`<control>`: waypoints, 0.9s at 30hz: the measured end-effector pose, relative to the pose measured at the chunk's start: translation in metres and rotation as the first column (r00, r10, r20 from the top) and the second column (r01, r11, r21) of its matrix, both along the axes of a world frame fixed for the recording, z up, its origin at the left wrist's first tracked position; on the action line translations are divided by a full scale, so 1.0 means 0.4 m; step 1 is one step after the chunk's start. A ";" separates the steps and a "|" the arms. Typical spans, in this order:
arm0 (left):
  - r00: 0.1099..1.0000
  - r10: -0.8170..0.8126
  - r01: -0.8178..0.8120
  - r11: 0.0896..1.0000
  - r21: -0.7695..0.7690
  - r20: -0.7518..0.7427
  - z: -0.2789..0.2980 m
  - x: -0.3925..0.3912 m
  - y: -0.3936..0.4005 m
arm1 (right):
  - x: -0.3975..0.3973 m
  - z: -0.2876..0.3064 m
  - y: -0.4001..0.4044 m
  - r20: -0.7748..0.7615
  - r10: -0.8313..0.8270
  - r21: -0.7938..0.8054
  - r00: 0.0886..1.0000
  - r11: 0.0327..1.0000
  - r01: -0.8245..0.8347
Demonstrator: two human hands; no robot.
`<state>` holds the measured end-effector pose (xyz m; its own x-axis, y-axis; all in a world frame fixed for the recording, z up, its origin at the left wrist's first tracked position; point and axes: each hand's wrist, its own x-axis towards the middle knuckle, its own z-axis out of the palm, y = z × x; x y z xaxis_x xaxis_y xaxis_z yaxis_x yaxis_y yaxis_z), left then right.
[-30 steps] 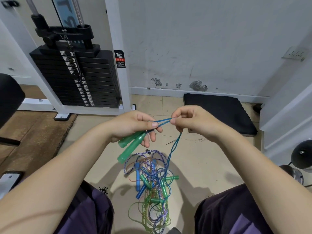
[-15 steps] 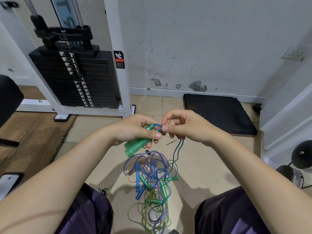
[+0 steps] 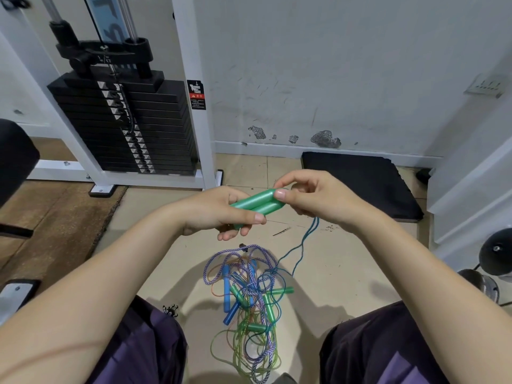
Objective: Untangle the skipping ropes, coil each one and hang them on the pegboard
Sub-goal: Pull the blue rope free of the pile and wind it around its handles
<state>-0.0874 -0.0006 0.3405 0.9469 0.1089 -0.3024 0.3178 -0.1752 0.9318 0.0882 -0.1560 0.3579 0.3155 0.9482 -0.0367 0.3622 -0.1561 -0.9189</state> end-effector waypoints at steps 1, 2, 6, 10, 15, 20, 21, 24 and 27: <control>1.000 0.001 -0.001 1.000 0.007 0.003 -0.002 0.002 -0.005 | -0.008 -0.003 0.003 0.023 0.006 -0.002 1.000 1.000 -0.006; 1.000 0.003 -0.003 1.000 0.011 0.004 -0.002 0.004 -0.009 | -0.015 -0.006 0.006 0.043 0.008 -0.001 0.999 1.000 -0.008; 1.000 0.024 -0.024 1.000 -0.008 0.014 -0.003 0.007 -0.009 | -0.013 0.001 0.007 0.079 -0.045 0.041 0.996 0.998 0.042; 1.000 0.009 -0.008 1.000 -0.028 0.005 0.000 0.007 -0.010 | -0.007 0.016 0.000 0.009 -0.075 0.045 0.997 0.996 0.075; 1.000 -0.018 0.019 0.999 -0.051 0.023 -0.006 0.009 -0.014 | -0.011 0.020 -0.002 -0.048 -0.067 0.022 0.997 0.997 0.069; 0.947 0.256 -0.228 0.961 -0.158 0.196 -0.001 0.020 -0.015 | -0.004 0.015 0.008 -0.268 -0.156 0.086 0.951 0.979 0.184; 0.902 0.366 -0.320 0.923 -0.215 0.229 0.003 0.023 -0.010 | -0.001 0.014 0.009 -0.272 -0.185 0.083 0.944 0.973 0.214; 0.742 0.606 -0.537 0.793 -0.286 0.286 0.014 0.024 0.007 | 0.002 0.004 0.012 -0.144 -0.271 0.056 0.952 0.958 0.281; 0.707 0.641 -0.621 0.765 -0.173 0.299 0.014 0.020 0.017 | -0.005 -0.002 0.014 -0.016 -0.292 0.043 0.956 0.955 0.293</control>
